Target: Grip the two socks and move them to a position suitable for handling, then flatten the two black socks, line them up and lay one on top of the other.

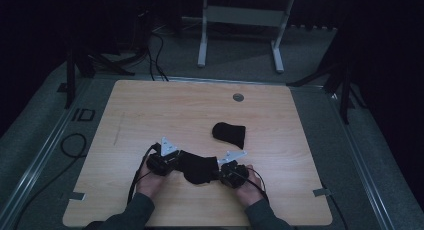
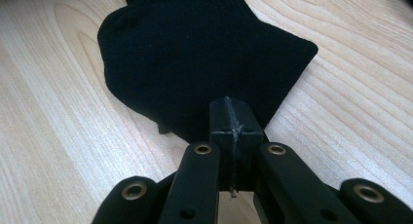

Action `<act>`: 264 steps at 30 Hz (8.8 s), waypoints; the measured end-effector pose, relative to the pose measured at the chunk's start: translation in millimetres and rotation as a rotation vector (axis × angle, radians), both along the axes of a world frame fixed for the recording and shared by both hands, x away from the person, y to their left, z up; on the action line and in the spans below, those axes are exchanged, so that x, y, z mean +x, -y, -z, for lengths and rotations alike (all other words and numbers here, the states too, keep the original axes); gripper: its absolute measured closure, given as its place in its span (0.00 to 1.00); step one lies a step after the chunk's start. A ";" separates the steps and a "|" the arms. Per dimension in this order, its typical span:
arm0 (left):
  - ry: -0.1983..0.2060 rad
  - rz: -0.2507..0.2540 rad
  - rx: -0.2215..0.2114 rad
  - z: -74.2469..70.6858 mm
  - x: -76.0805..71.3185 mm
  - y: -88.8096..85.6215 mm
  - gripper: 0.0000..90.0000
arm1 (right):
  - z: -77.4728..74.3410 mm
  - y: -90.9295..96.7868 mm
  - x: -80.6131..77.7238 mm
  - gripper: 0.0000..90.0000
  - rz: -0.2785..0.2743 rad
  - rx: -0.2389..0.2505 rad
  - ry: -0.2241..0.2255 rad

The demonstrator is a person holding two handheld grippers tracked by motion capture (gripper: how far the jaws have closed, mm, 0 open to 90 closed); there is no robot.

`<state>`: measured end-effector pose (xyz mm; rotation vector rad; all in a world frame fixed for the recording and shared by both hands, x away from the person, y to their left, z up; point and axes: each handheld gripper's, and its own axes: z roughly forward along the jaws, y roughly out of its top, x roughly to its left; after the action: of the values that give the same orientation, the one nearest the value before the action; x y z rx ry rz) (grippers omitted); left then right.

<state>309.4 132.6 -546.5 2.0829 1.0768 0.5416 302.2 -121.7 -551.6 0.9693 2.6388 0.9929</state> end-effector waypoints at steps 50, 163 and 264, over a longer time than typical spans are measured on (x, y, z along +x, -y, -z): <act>-0.069 0.064 0.030 11.2 -0.1 11.3 0.99 | 2.7 -58.1 -26.9 0.95 -0.071 -0.031 0.078; -0.064 0.086 -0.010 7.9 0.6 6.1 0.86 | -69.8 6.6 120.4 0.75 0.177 -0.029 0.088; -0.066 0.062 -0.014 8.4 2.0 3.9 0.85 | -70.4 42.5 130.7 0.93 0.075 -0.020 0.048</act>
<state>311.4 128.8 -555.0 2.1277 1.0468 0.4362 432.9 -164.2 -481.2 1.0192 2.5487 0.9587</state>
